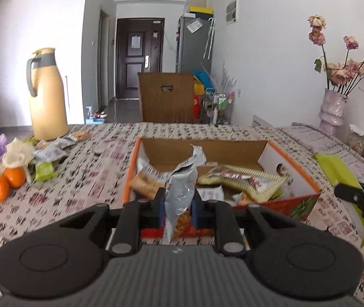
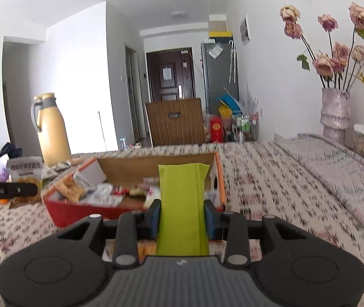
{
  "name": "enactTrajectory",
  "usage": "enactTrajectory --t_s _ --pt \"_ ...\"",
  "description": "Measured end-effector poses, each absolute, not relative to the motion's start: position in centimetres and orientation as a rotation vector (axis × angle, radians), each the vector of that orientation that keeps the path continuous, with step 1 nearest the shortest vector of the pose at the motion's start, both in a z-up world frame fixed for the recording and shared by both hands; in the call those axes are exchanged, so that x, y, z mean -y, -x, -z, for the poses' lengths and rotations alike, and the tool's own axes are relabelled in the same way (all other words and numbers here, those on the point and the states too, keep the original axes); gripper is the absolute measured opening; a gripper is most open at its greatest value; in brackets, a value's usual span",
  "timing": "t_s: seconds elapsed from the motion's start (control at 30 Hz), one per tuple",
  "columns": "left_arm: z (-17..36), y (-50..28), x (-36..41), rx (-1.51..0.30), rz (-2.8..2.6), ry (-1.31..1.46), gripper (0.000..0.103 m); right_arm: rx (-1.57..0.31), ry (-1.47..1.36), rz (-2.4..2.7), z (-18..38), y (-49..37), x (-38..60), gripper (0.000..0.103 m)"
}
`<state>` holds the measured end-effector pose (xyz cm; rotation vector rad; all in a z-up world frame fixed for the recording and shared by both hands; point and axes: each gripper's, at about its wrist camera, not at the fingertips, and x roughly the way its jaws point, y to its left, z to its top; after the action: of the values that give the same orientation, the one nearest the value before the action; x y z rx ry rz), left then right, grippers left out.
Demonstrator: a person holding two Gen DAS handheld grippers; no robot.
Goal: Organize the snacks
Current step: 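Carry both snacks over the box and open both tools inside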
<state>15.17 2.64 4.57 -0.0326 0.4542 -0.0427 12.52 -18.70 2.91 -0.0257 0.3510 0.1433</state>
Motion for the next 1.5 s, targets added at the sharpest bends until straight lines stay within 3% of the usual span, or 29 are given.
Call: enactTrajectory --t_s 0.53,0.9,1.23,1.3,1.33,1.37,1.4,1.47,1.5 --pt "-6.0 -22.8 -0.2 -0.428 0.043 0.026 0.020 -0.308 0.046 -0.178 -5.3 -22.0 16.1 0.034" --pt "-2.9 -28.1 -1.1 -0.510 0.033 0.072 0.020 -0.357 0.038 -0.187 -2.7 -27.4 15.3 0.034" --pt "-2.0 -28.2 -1.7 -0.519 0.039 0.089 0.022 -0.404 0.039 -0.195 -1.4 -28.0 15.3 0.035" --pt "-2.1 -28.1 -1.8 -0.514 0.042 0.097 0.035 -0.405 0.026 -0.193 -1.4 -28.0 15.6 0.035" --pt "-2.2 -28.1 -1.8 -0.507 0.035 0.096 0.051 -0.400 0.017 -0.189 -1.4 -27.9 15.7 0.035" --pt "-2.2 -27.9 -1.8 -0.495 0.025 0.094 0.066 -0.397 0.009 -0.187 -1.5 -27.8 15.9 0.042" --pt "-2.3 -27.7 -1.7 -0.486 0.016 0.092 0.072 -0.393 0.000 -0.184 -1.5 -27.7 16.1 0.047" --pt "-2.5 -27.3 -1.6 -0.463 0.009 0.090 0.090 -0.384 -0.015 -0.177 -1.7 -27.6 16.5 0.075" --pt "-2.6 -27.1 -1.5 -0.455 0.006 0.090 0.096 -0.377 -0.022 -0.174 -1.7 -27.5 16.7 0.081"
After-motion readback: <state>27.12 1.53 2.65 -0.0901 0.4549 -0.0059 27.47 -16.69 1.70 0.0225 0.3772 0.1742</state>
